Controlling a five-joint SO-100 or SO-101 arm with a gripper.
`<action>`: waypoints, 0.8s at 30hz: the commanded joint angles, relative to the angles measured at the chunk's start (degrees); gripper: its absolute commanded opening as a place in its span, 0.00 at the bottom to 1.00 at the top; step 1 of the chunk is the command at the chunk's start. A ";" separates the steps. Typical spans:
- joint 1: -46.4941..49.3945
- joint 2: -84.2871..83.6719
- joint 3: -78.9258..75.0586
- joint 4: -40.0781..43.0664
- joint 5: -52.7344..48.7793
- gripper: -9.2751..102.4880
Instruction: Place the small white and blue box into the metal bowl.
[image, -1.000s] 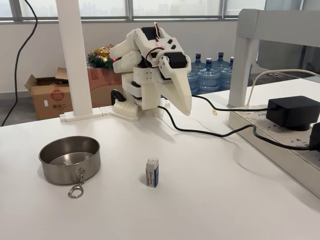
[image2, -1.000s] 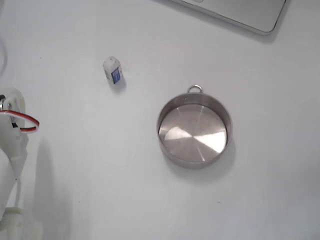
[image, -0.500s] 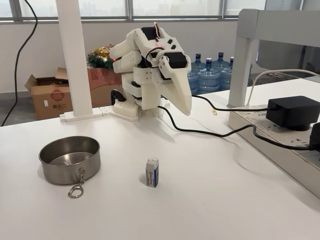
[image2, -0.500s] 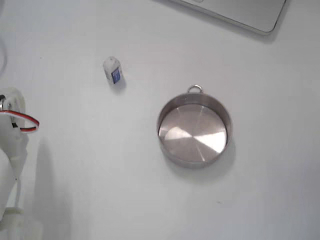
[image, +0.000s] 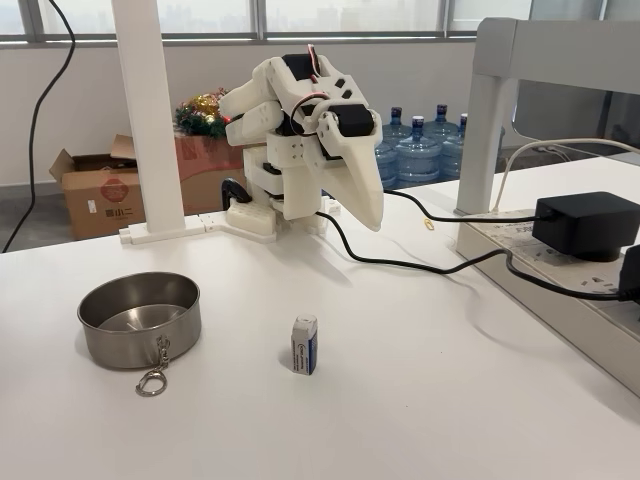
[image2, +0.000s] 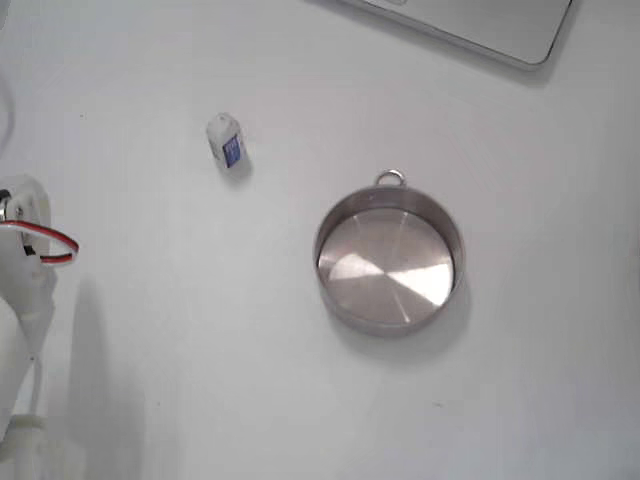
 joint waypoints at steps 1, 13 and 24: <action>0.44 1.05 2.81 0.26 -0.53 0.03; 7.47 -2.72 2.99 -13.97 0.26 0.03; 10.72 -40.87 2.99 -59.41 34.54 0.03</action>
